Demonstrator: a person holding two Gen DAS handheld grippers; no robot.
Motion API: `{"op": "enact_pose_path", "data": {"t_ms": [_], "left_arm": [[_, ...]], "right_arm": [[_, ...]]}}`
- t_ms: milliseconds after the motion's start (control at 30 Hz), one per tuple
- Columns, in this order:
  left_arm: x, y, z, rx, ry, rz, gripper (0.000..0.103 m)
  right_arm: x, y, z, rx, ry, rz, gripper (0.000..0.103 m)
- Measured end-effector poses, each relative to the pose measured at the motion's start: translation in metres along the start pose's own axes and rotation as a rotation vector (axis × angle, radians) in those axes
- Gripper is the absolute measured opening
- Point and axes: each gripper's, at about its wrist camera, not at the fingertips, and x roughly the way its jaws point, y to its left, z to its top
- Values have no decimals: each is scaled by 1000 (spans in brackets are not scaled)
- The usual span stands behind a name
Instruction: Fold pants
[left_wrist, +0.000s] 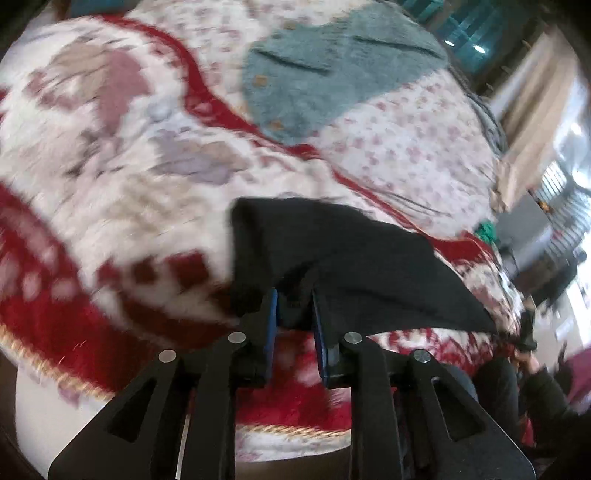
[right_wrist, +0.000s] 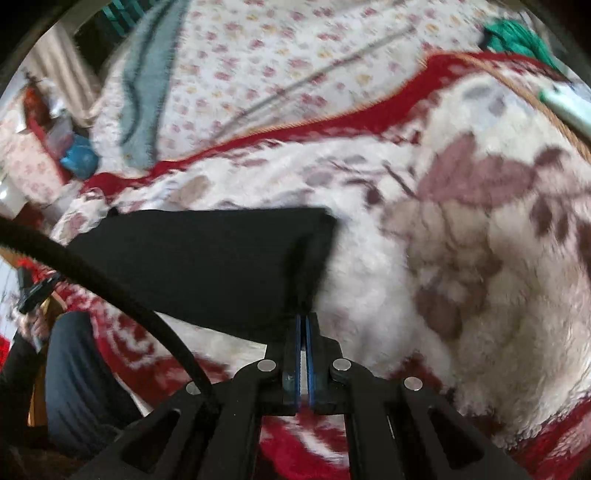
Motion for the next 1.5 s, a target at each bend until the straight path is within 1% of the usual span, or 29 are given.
{"op": "enact_pose_path", "data": {"t_ms": [100, 167, 233, 300, 333, 367, 400, 467, 500, 567, 600, 633, 700, 767, 800, 833, 867, 900, 933, 967, 1000, 1067, 1133, 1200, 1233, 1367, 1433, 1467, 1500], "left_arm": [[-22, 12, 0, -101, -93, 45, 17], [-34, 12, 7, -163, -130, 22, 17], [-42, 0, 21, -200, -149, -19, 18], [-42, -17, 37, -237, -166, -71, 31], [-38, -28, 45, -250, -170, -105, 43], [-28, -41, 51, -264, -161, -128, 53], [-16, -49, 55, -286, -134, -129, 56], [29, -61, 56, -331, 17, -107, 57], [56, -61, 49, -382, 114, -56, 57], [74, -56, 32, -472, 188, -19, 56], [72, -58, 21, -499, 191, -54, 56], [63, -63, 15, -482, 166, -88, 56], [55, -66, 6, -493, 221, -194, 56], [57, -59, 4, -527, 270, -206, 56], [60, -51, 8, -534, 293, -176, 56], [64, -45, 11, -539, 300, -166, 55], [69, -40, 17, -536, 308, -154, 49], [69, -39, 23, -495, 295, -81, 37], [68, -43, 31, -401, 267, 103, 20], [72, -43, 40, -312, 251, 234, 3], [80, -39, 48, -269, 250, 288, 3], [89, -37, 59, -256, 268, 289, 2], [96, -48, 74, -132, 247, 372, 3], [108, -54, 82, -16, 231, 530, 3], [115, -54, 85, 14, 229, 578, 2], [108, -50, 92, 7, 198, 591, 2], [84, -66, 98, 30, 86, 600, 3], [65, -77, 98, 23, 23, 538, 3], [51, -88, 94, 14, -3, 450, 4]], "right_arm": [[2, -20, -2, 67, 12, -79, 2], [-7, -22, -2, 61, -21, -136, 2], [-17, -8, 3, -9, -55, -302, 2], [-29, 11, 11, -75, -115, -407, 2], [-35, 23, 17, -97, -151, -423, 2], [-42, 35, 24, -104, -188, -405, 2], [-46, 48, 32, -103, -216, -361, 2], [-48, 72, 45, -104, -235, -271, 2], [-44, 87, 50, -119, -227, -243, 3], [-33, 115, 53, -175, -202, -226, 3], [-27, 125, 51, -203, -187, -218, 3], [-20, 134, 48, -232, -169, -209, 3], [0, 146, 38, -275, -122, -195, 4], [25, 147, 35, -285, -30, -200, 5], [36, 146, 36, -282, 22, -230, 5], [39, 144, 38, -266, 35, -229, 5], [40, 142, 38, -255, 45, -218, 5], [42, 140, 38, -248, 62, -206, 5], [44, 138, 37, -241, 77, -198, 5], [45, 135, 36, -229, 87, -190, 5], [45, 133, 36, -220, 90, -183, 5], [46, 129, 35, -197, 93, -164, 6], [46, 125, 35, -170, 98, -154, 6], [49, 124, 38, -155, 108, -146, 6], [49, 123, 38, -148, 109, -142, 6], [46, 121, 37, -132, 95, -140, 6], [46, 119, 37, -121, 95, -134, 7], [46, 118, 38, -120, 96, -131, 7], [46, 118, 38, -119, 94, -129, 7]]}}
